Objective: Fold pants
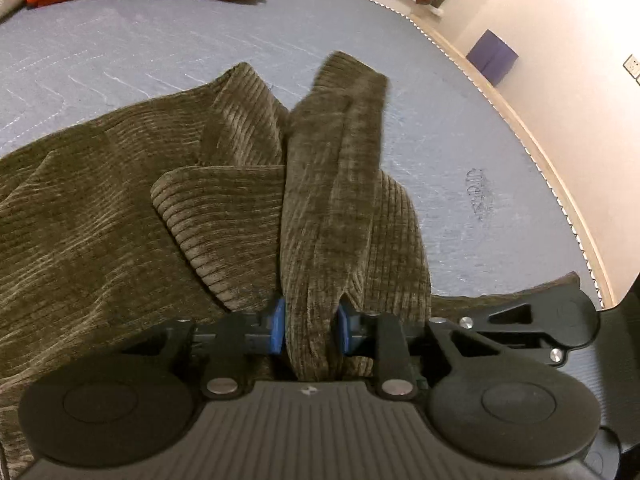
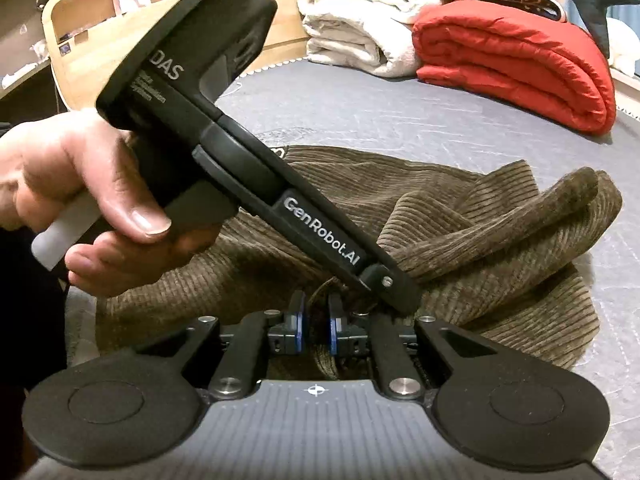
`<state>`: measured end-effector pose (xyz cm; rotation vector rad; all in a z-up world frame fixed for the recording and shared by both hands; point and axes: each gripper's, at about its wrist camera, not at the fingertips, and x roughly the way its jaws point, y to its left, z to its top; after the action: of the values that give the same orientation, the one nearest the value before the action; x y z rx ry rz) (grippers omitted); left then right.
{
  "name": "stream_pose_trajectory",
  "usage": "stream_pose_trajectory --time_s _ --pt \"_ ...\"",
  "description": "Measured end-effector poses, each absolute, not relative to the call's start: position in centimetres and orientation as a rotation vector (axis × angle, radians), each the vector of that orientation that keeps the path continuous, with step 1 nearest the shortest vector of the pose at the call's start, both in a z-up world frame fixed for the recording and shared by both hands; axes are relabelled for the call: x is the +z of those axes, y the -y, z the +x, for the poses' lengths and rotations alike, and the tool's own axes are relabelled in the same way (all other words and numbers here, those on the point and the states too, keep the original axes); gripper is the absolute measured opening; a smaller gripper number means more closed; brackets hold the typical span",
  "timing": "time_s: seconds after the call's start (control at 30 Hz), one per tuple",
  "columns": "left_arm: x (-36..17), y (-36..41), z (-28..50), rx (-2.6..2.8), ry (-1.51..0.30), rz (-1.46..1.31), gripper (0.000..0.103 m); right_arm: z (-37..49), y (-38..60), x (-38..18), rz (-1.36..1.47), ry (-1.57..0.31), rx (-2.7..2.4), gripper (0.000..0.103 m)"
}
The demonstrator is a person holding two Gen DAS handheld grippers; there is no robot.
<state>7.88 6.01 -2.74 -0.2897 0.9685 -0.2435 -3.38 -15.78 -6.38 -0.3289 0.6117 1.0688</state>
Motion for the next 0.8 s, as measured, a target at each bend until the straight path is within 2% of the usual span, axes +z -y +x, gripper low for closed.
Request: stream_pose_trajectory --time_s 0.17,0.3,0.37,0.4,0.43,0.47,0.63,0.8 --pt "-2.7 -6.4 7.7 -0.246 -0.959 -0.325 0.028 -3.3 15.6 -6.2 -0.328 -0.607 1.072 0.012" --pt "-2.8 -7.2 7.7 -0.237 -0.947 -0.356 0.046 -3.0 15.9 -6.3 -0.32 -0.615 1.069 0.012" --pt "-2.9 -7.2 7.9 -0.231 -0.942 -0.355 0.046 -3.0 16.0 -6.5 -0.32 -0.623 1.07 0.012" --pt "-2.9 -7.2 8.0 -0.234 -0.943 -0.357 0.045 -2.9 16.0 -6.5 -0.318 -0.628 1.071 0.012" --pt "-2.9 -7.0 8.1 -0.237 -0.941 -0.352 0.032 -2.8 16.1 -6.5 -0.315 -0.638 1.071 0.013" --pt "-2.7 -6.8 8.0 -0.24 -0.929 -0.34 0.025 -2.7 16.2 -6.4 -0.314 -0.652 1.075 0.015" --pt "-1.3 -6.8 7.4 -0.248 -0.86 -0.347 0.02 -1.1 19.8 -4.0 -0.167 -0.714 1.179 0.017" --pt "-0.2 -6.4 6.8 -0.289 -0.789 -0.349 0.016 1.3 25.8 -0.8 0.139 -0.591 1.114 0.027"
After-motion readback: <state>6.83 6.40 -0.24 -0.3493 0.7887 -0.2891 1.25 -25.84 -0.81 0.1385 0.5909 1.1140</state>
